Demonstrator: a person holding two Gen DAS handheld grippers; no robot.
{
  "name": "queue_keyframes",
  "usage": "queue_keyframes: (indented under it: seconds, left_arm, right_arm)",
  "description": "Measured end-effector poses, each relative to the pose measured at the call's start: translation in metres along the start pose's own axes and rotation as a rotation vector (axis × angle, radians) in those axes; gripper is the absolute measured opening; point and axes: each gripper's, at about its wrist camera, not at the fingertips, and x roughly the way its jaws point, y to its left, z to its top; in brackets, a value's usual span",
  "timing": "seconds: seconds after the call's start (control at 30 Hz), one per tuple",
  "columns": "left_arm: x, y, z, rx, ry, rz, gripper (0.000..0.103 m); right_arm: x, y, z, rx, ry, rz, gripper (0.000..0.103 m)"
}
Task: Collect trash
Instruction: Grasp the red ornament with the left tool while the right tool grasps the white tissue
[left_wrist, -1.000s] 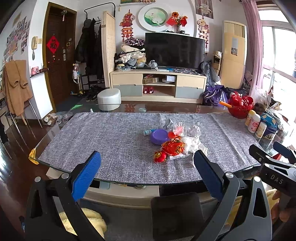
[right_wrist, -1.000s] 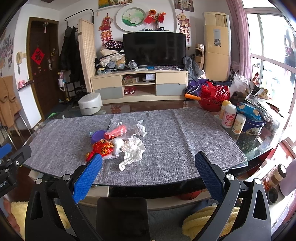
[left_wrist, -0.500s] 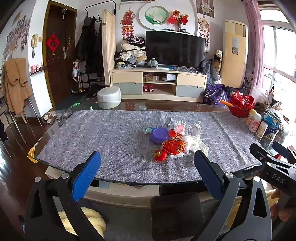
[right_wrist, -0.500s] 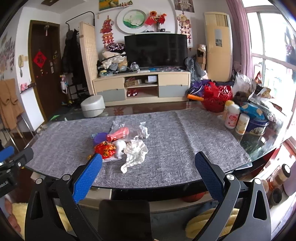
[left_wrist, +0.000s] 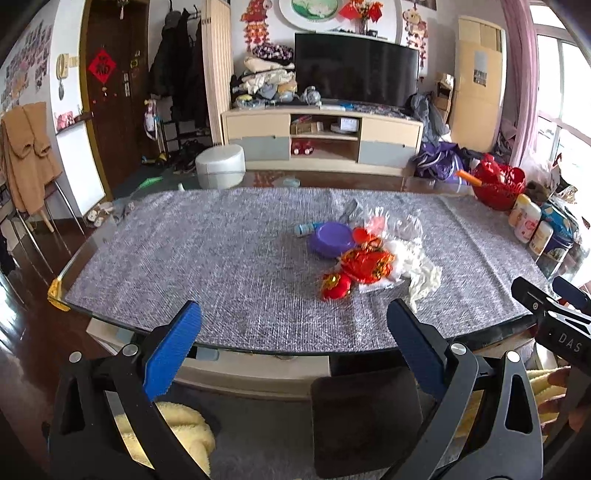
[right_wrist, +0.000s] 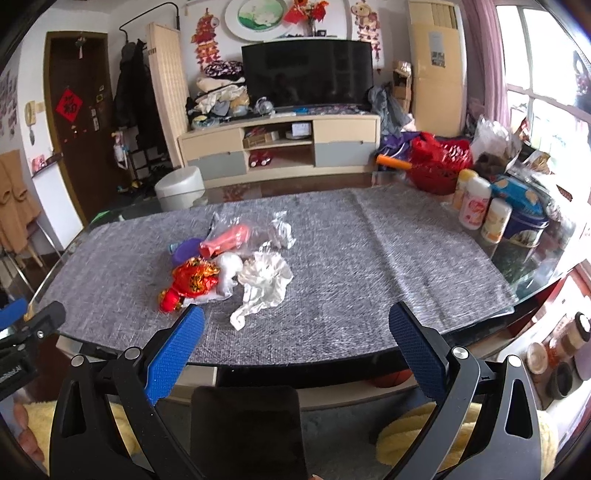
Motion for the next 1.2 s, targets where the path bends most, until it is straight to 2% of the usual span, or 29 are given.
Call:
queue_keyframes:
  seconds: [0.27, 0.4, 0.47, 0.6, 0.73, 0.77, 0.8, 0.9, 1.07, 1.2]
  left_arm:
    - [0.049, 0.011, -0.005, -0.022, 0.087, -0.025, 0.095]
    - [0.070, 0.009, -0.006, 0.003, 0.122, -0.024, 0.095]
    - [0.081, 0.005, -0.006, 0.023, 0.143, -0.043, 0.095]
    - [0.100, -0.005, -0.005, 0.059, 0.171, -0.059, 0.095]
    - [0.119, -0.007, -0.002, 0.042, 0.200, -0.097, 0.095]
    - [0.125, -0.007, -0.002, 0.034, 0.206, -0.101, 0.095]
    - [0.128, -0.006, -0.002, 0.033, 0.208, -0.102, 0.094]
    - [0.140, -0.009, -0.001, 0.050, 0.219, -0.107, 0.089]
    - [0.159, -0.013, 0.000, 0.059, 0.251, -0.130, 0.074]
    - [0.170, -0.018, 0.002, 0.069, 0.263, -0.132, 0.072]
  right_arm:
    - [0.043, 0.002, -0.003, -0.037, 0.069, 0.004, 0.100]
    - [0.067, 0.004, -0.003, -0.061, 0.128, -0.025, 0.100]
    - [0.079, 0.003, -0.001, -0.037, 0.154, 0.020, 0.100]
    - [0.097, 0.006, 0.003, -0.036, 0.172, 0.012, 0.100]
    - [0.120, 0.009, 0.007, -0.024, 0.201, 0.055, 0.100]
    - [0.125, 0.010, 0.007, -0.025, 0.208, 0.057, 0.099]
    - [0.131, 0.010, 0.007, -0.026, 0.218, 0.057, 0.092]
    - [0.146, 0.007, 0.005, -0.014, 0.247, 0.074, 0.081]
    - [0.155, 0.009, 0.005, -0.014, 0.250, 0.085, 0.078]
    - [0.162, 0.011, 0.005, -0.015, 0.257, 0.093, 0.078]
